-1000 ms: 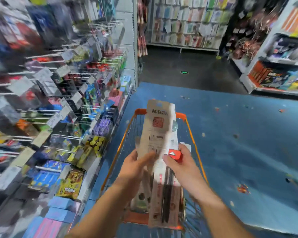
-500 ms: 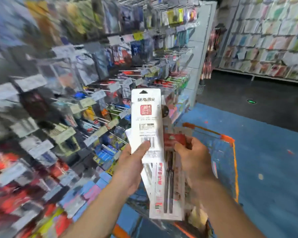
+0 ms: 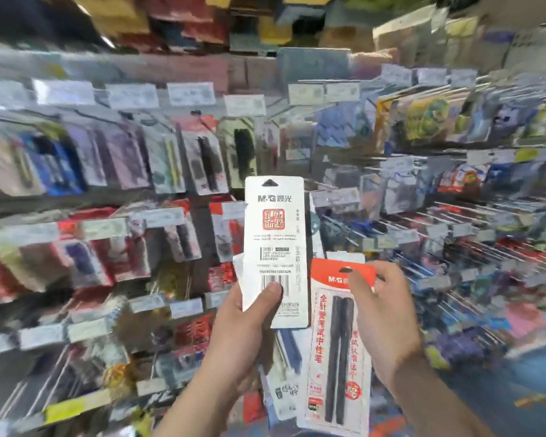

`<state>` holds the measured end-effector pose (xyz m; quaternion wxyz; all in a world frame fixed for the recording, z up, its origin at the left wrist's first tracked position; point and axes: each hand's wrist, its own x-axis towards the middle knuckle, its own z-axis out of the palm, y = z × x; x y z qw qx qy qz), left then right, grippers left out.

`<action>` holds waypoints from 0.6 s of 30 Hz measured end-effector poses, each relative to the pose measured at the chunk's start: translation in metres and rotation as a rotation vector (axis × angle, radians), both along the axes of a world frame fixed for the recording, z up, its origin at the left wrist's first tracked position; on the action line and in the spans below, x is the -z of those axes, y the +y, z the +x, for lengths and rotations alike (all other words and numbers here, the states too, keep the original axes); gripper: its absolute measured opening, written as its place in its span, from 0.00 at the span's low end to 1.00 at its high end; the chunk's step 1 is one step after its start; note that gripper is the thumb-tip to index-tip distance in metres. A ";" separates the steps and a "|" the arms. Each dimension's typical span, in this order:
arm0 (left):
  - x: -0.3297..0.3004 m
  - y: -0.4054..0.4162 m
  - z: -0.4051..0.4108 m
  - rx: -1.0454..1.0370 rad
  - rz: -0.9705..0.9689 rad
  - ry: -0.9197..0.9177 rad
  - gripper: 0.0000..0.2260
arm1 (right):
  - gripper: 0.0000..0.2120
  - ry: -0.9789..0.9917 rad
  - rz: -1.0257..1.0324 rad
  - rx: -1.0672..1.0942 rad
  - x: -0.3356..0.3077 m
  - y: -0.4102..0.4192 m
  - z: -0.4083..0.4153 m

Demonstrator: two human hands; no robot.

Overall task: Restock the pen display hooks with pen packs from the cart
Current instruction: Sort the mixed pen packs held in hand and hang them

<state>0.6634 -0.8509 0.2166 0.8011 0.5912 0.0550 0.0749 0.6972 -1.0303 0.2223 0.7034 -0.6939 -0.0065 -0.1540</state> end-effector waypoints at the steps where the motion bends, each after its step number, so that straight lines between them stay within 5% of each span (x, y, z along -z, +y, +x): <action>1: -0.002 0.026 -0.004 -0.035 0.003 -0.003 0.12 | 0.03 0.000 -0.003 -0.041 -0.006 0.025 0.001; 10: -0.028 0.217 -0.022 -0.286 0.012 -0.067 0.10 | 0.05 0.020 0.015 -0.292 -0.047 0.211 0.014; 18: -0.054 0.289 0.005 -0.337 -0.048 -0.108 0.10 | 0.06 0.070 0.242 -0.290 -0.093 0.256 0.063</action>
